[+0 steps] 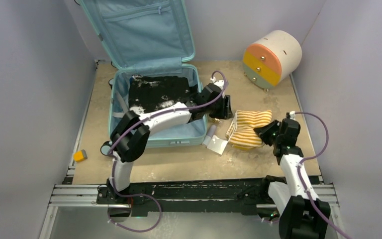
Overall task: Pack the luggage
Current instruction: Pick up the toiletry item from the center of the board, then place the toiletry item in the luggage.
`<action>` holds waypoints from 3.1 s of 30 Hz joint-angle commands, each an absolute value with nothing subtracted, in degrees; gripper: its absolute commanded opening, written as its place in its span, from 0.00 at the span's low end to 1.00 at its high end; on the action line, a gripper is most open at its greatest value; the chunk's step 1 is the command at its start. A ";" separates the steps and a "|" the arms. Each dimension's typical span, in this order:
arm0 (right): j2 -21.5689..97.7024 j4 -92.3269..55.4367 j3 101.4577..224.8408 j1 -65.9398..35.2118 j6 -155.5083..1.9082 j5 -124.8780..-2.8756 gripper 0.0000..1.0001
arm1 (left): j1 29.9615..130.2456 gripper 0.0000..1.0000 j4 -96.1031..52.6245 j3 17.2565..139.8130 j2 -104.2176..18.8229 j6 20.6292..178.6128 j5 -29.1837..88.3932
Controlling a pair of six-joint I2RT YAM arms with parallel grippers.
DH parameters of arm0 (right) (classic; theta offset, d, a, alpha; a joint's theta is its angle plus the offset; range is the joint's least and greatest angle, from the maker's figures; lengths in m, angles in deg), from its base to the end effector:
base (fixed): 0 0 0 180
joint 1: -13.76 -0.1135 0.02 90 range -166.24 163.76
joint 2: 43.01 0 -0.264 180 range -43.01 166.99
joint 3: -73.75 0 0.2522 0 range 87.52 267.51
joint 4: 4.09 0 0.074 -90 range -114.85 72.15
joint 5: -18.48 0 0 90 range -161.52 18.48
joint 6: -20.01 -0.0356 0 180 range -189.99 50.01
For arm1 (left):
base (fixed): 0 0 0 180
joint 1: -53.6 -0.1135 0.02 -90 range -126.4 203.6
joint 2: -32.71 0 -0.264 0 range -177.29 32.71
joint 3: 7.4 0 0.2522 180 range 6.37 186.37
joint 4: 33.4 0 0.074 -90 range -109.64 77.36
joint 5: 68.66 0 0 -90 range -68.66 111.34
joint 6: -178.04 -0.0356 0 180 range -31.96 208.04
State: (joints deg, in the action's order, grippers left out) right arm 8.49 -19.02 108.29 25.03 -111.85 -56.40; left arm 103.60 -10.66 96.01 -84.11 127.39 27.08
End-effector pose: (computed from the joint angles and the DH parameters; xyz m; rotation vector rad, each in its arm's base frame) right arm 0.1871 -0.0278 0.1893 0.8228 2.0015 0.5926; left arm 0.3012 -0.3645 0.2261 0.2807 2.3595 -0.9329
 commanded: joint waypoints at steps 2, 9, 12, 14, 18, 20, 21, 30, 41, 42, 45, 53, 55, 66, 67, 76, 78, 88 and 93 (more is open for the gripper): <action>4.50 -25.05 114.93 24.92 -109.67 -61.57 0.00 | 103.48 0.51 -6.79 99.27 -74.01 125.95 25.92; -0.19 -27.20 119.41 24.85 -109.54 -61.78 0.00 | 103.44 0.55 -3.29 95.34 -61.85 124.35 19.96; -0.98 -27.36 121.82 24.76 -109.61 -60.51 0.00 | 103.44 0.56 -2.27 91.74 -55.16 122.33 14.63; -0.96 -27.80 123.59 24.59 -109.79 -59.80 0.00 | 103.39 0.55 -3.18 88.02 -49.99 120.55 11.89; -0.14 -28.65 127.90 22.81 -109.33 -59.02 0.00 | 103.35 0.55 -4.32 81.98 -40.18 117.71 5.34; 0.79 -27.92 130.86 21.82 -108.77 -57.32 0.00 | 103.36 0.54 -4.25 79.46 -35.60 115.85 1.78; 1.66 -28.02 132.63 21.31 -108.41 -56.52 0.00 | 103.36 0.54 -4.24 78.28 -32.46 114.87 -0.13; 19.04 -28.96 156.75 6.39 -98.56 -49.72 0.00 | 103.35 0.50 -6.35 64.78 -12.01 104.56 -17.77; 45.16 -37.32 187.26 -5.78 -81.00 -35.01 0.00 | 103.45 0.49 -9.43 54.65 0.82 100.95 -29.16; 46.53 -37.59 188.91 -6.48 -79.67 -33.65 0.00 | 103.36 0.48 -9.89 53.96 1.29 100.70 -29.57; 50.99 -39.28 193.70 -9.53 -76.37 -32.33 0.00 | 103.39 0.48 -11.46 52.55 1.72 99.37 -30.03; 62.71 -32.80 200.36 -17.90 -81.74 -31.38 0.00 | 103.39 0.47 -10.67 52.80 1.43 99.95 -34.29; 65.11 -28.48 200.69 -19.34 -85.72 -28.42 0.00 | 103.36 0.47 -10.40 52.67 2.49 100.76 -35.85; 75.95 -27.23 212.19 -22.89 -83.39 -14.23 0.00 | 103.39 0.46 -12.87 50.77 4.05 99.10 -36.57; 76.19 -26.73 212.15 -22.89 -82.86 -12.78 0.00 | 103.40 0.46 -12.82 50.83 3.67 99.05 -36.72; 81.49 -40.30 216.94 -20.72 -71.64 -10.43 0.00 | 103.35 0.45 -12.44 50.84 2.24 99.38 -35.89; 81.81 -39.89 216.55 -20.16 -72.07 -9.80 0.00 | 103.36 0.45 -12.51 50.84 2.00 99.38 -35.64; 87.58 -51.29 222.81 -15.94 -66.48 -14.69 0.00 | 103.35 0.45 -11.71 50.89 1.95 100.52 -34.68; 90.14 -51.31 223.37 -13.75 -67.09 -15.56 0.00 | 103.35 0.45 -11.77 51.19 0.95 100.48 -33.92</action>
